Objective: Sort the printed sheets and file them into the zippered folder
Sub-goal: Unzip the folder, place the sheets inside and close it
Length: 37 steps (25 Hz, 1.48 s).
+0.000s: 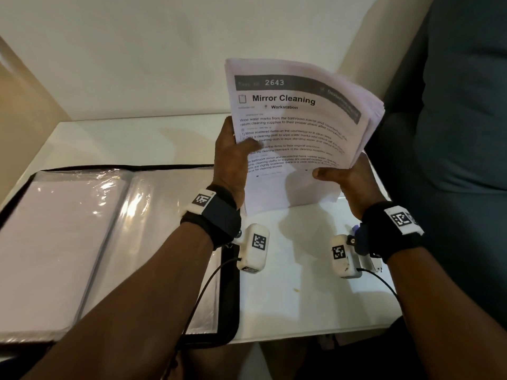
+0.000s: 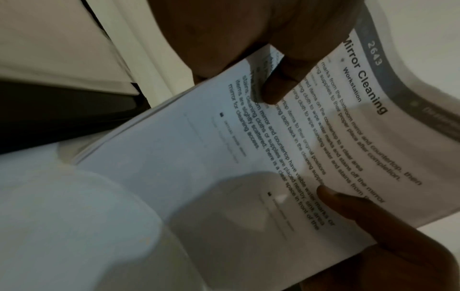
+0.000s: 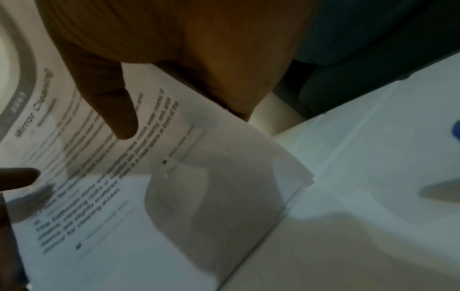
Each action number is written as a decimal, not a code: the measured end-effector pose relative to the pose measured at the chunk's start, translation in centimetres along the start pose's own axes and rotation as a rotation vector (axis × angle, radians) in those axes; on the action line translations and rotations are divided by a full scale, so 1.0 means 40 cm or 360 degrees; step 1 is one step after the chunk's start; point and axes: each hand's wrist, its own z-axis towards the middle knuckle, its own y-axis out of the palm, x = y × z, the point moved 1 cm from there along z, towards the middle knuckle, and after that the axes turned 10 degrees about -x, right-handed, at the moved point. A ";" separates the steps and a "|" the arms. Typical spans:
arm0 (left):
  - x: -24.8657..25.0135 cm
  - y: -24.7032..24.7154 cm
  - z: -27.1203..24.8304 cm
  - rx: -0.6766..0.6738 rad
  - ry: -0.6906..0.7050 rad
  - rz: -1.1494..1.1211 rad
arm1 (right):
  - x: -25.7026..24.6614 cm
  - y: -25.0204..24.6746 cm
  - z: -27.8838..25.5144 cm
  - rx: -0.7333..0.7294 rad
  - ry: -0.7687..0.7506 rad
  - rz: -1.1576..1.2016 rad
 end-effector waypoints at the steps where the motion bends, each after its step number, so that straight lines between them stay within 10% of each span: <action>1: -0.013 -0.001 -0.006 0.0020 -0.0060 0.0125 | 0.002 0.003 -0.002 0.0028 0.0009 -0.0028; 10: 0.067 -0.051 -0.009 0.0000 -0.0112 0.0546 | -0.048 0.050 0.008 0.0097 -0.0072 -0.0267; 14: 0.117 -0.193 -0.050 -0.0063 -0.0486 0.0765 | -0.063 0.110 -0.010 -0.0028 -0.0015 -0.0194; 20: 0.064 -0.504 -0.119 -0.0641 -0.1066 0.2448 | -0.057 0.166 0.013 0.0167 -0.0038 0.0202; 37: 0.054 -0.576 -0.051 -0.0448 -0.0477 0.2344 | -0.148 0.463 0.348 0.0295 0.0123 0.0588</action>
